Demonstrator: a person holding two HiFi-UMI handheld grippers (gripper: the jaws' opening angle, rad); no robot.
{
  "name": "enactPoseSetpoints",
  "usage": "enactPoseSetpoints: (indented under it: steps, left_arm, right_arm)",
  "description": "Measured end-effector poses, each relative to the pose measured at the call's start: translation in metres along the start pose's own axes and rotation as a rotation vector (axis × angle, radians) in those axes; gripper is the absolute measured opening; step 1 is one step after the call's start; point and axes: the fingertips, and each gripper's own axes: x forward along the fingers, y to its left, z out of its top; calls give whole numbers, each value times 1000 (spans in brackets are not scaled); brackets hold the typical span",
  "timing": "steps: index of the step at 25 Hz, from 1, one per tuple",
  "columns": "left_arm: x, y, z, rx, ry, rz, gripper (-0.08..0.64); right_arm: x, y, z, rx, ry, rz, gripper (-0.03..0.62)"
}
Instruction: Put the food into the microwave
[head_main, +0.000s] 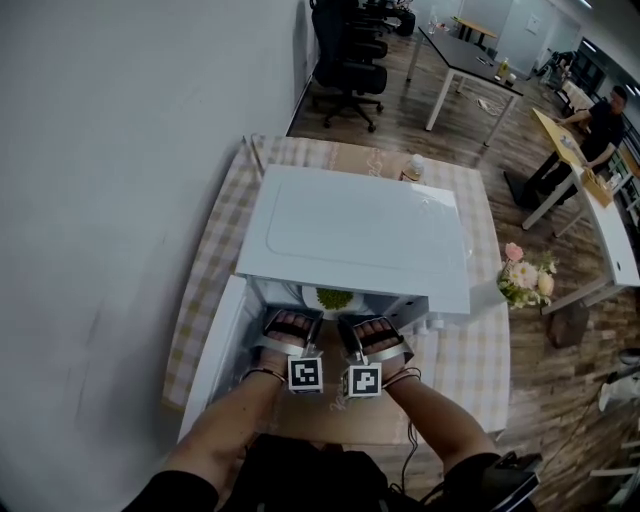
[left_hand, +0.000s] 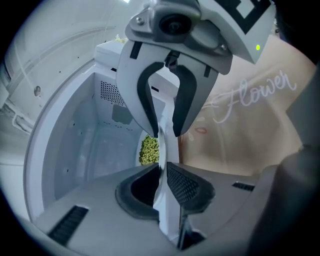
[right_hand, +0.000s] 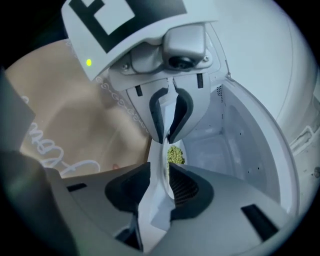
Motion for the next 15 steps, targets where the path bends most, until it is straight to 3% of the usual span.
enactPoseSetpoints:
  steps: [5,11,15]
  left_arm:
    - [4,-2,-1,-2,6,-28,58]
    - [15,11,-3,-27,-9,38,54]
    - [13,5,-12,16,34,-25,57]
  right_arm:
    - [-5,1,5,52,-18,14,60]
    - [9,-6,-2,95,10,13,28]
    - [15,-7,-1,101,8,17,18]
